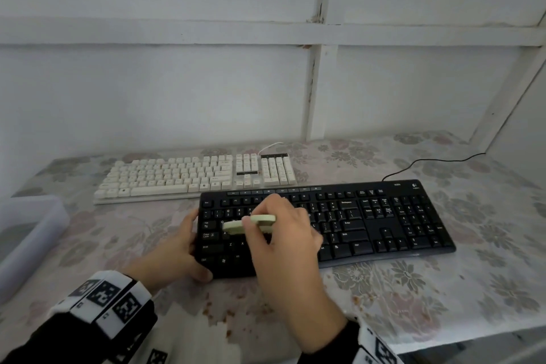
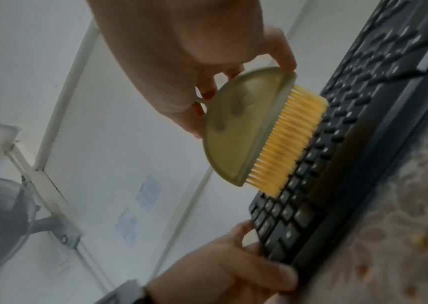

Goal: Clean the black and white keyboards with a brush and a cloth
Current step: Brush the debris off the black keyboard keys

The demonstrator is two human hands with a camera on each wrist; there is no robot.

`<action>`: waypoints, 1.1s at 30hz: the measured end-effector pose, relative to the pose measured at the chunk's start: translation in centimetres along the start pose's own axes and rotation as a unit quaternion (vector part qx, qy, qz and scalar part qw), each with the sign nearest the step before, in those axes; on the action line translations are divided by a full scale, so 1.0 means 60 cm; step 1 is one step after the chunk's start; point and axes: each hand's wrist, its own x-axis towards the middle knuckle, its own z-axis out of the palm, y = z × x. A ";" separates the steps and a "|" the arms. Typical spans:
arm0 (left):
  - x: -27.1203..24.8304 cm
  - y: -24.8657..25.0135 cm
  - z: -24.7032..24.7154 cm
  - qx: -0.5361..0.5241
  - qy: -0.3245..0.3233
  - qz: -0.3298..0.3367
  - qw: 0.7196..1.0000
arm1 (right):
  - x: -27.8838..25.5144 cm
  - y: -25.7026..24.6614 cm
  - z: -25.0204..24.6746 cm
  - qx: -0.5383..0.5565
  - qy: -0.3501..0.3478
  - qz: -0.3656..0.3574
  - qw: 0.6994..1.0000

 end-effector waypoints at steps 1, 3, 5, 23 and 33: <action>-0.001 0.000 0.002 0.004 0.000 0.005 1.000 | -0.002 -0.007 0.004 0.022 -0.011 -0.003 1.000; -0.003 0.002 0.004 0.025 0.009 0.015 1.000 | -0.008 -0.016 0.018 0.034 -0.046 -0.004 0.998; 0.000 0.000 0.002 0.029 0.008 0.017 0.999 | -0.011 -0.011 0.025 0.021 -0.057 -0.003 0.998; 0.002 -0.001 0.000 -0.018 -0.032 -0.008 0.999 | 0.017 0.094 -0.062 0.074 0.066 0.008 0.995; 0.001 -0.002 -0.001 -0.026 -0.026 -0.015 0.999 | 0.009 0.141 -0.107 0.134 0.042 0.002 0.990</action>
